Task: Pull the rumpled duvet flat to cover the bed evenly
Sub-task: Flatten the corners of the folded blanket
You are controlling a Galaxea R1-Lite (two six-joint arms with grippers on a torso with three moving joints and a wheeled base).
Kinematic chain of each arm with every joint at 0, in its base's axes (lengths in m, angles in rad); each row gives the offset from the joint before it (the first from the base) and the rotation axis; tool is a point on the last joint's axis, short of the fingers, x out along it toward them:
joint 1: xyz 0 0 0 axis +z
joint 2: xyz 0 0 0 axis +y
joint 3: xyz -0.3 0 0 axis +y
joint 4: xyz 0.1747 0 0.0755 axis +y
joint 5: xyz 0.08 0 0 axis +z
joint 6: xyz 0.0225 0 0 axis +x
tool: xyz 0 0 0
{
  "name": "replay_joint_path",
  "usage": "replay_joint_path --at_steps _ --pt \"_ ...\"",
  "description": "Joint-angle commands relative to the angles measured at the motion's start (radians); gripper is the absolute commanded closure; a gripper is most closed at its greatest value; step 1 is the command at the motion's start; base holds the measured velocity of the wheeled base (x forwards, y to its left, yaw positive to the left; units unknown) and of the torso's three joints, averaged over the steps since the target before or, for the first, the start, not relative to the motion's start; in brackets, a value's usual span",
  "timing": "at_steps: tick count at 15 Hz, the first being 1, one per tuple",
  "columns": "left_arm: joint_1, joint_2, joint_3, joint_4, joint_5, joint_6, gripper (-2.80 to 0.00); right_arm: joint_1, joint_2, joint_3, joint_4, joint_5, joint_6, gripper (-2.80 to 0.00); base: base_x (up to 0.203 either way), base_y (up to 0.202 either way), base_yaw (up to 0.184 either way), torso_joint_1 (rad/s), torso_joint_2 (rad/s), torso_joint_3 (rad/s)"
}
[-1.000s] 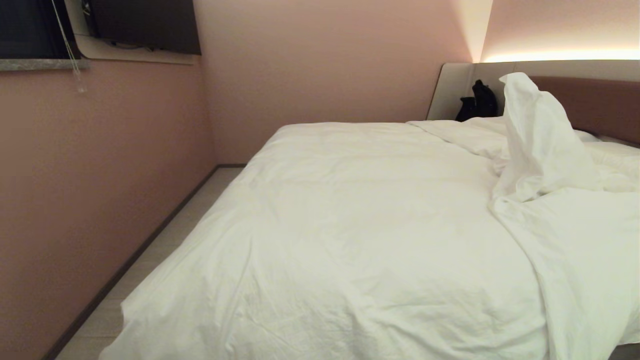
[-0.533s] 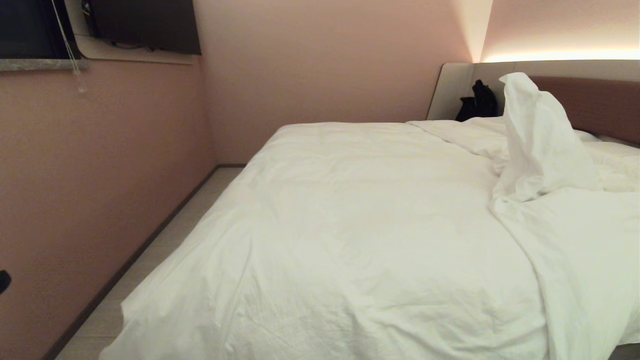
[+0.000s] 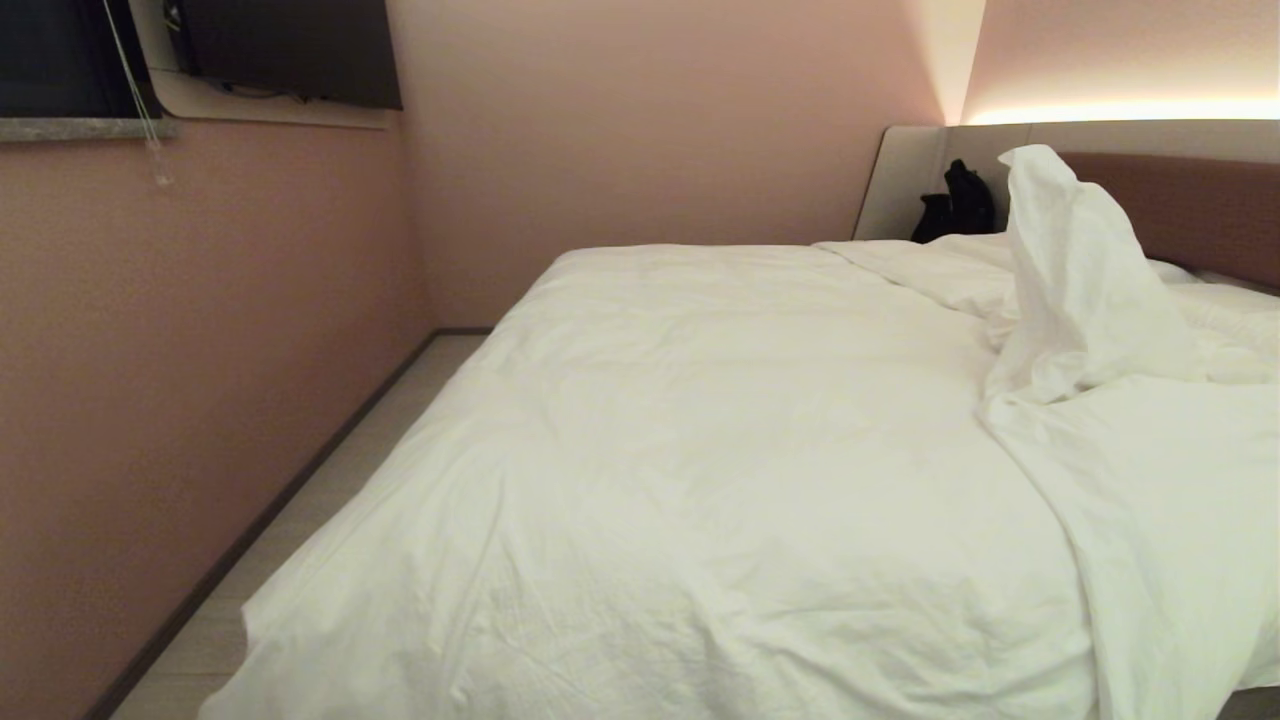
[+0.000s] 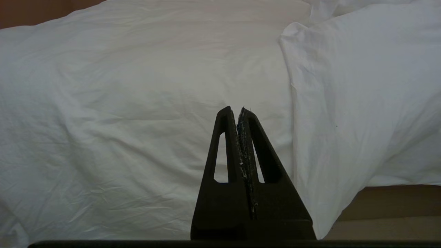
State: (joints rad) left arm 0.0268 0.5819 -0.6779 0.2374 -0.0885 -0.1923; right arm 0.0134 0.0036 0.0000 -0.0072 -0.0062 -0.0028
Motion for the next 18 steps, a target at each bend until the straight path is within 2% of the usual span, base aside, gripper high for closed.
replay_joint_path --at_steps 1,10,12,14,16,18 --pt "0.001 -0.008 0.004 0.002 0.001 -0.001 0.00 0.000 -0.001 0.000 0.000 0.000 0.000 0.00 0.000 0.000 0.000 0.000 0.00 0.000" --pt "0.001 -0.037 0.005 0.006 0.019 0.003 0.00 0.000 -0.001 0.000 0.000 0.000 0.000 0.00 0.000 0.000 0.000 0.000 0.00 0.000" --pt "0.001 -0.036 0.007 0.006 0.109 0.006 0.00 0.000 -0.001 0.000 0.000 -0.001 0.000 0.00 0.000 0.000 0.000 0.000 0.00 0.000" --pt "0.001 -0.036 0.008 0.006 0.133 0.007 0.00 0.000 -0.001 0.000 0.000 0.000 0.000 0.00 0.000 0.000 0.000 0.000 0.00 0.000" --pt "0.001 -0.050 0.008 0.007 0.208 0.008 0.00 0.000 -0.001 0.000 0.000 0.000 0.000 0.00 0.000 0.000 0.000 0.000 0.00 0.000" --pt "0.001 -0.072 0.012 0.008 0.230 0.024 0.00 0.000 -0.001 0.000 0.000 0.000 0.000 0.00 0.000 0.000 0.000 0.000 0.00 0.000"
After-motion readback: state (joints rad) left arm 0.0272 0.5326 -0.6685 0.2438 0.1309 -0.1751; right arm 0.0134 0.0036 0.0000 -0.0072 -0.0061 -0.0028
